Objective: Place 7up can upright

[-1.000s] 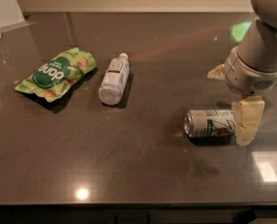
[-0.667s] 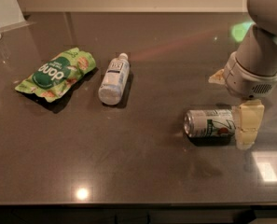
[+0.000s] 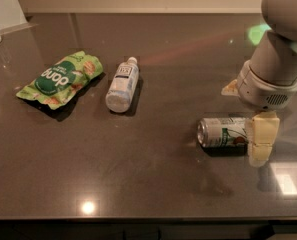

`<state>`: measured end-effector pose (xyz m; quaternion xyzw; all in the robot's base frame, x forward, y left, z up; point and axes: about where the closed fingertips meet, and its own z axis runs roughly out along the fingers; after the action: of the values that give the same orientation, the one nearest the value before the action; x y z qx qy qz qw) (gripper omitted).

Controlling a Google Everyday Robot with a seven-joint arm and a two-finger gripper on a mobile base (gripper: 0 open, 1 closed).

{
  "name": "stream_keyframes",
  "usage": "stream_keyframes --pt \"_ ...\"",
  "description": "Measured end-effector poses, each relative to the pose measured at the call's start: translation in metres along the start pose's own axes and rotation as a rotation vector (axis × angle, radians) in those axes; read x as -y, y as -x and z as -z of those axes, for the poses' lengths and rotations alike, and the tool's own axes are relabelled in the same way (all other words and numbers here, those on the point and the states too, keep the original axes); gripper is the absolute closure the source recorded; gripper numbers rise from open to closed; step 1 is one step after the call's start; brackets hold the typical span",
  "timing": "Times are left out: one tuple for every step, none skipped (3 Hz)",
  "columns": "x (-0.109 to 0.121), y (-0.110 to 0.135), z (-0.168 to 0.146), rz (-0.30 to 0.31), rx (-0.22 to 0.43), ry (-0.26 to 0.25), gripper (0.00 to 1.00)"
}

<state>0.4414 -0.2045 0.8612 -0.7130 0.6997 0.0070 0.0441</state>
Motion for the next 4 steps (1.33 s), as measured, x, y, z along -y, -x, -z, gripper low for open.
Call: stream_keyframes --pt "-0.005 0.006 -0.008 -0.015 0.035 -0.011 0.00" --pt "-0.006 0.007 -0.015 -0.022 0.043 -0.018 0.00" --pt "-0.003 0.008 -0.019 -0.031 0.038 -0.025 0.18" --pt "0.000 0.009 -0.015 -0.027 0.035 -0.023 0.41"
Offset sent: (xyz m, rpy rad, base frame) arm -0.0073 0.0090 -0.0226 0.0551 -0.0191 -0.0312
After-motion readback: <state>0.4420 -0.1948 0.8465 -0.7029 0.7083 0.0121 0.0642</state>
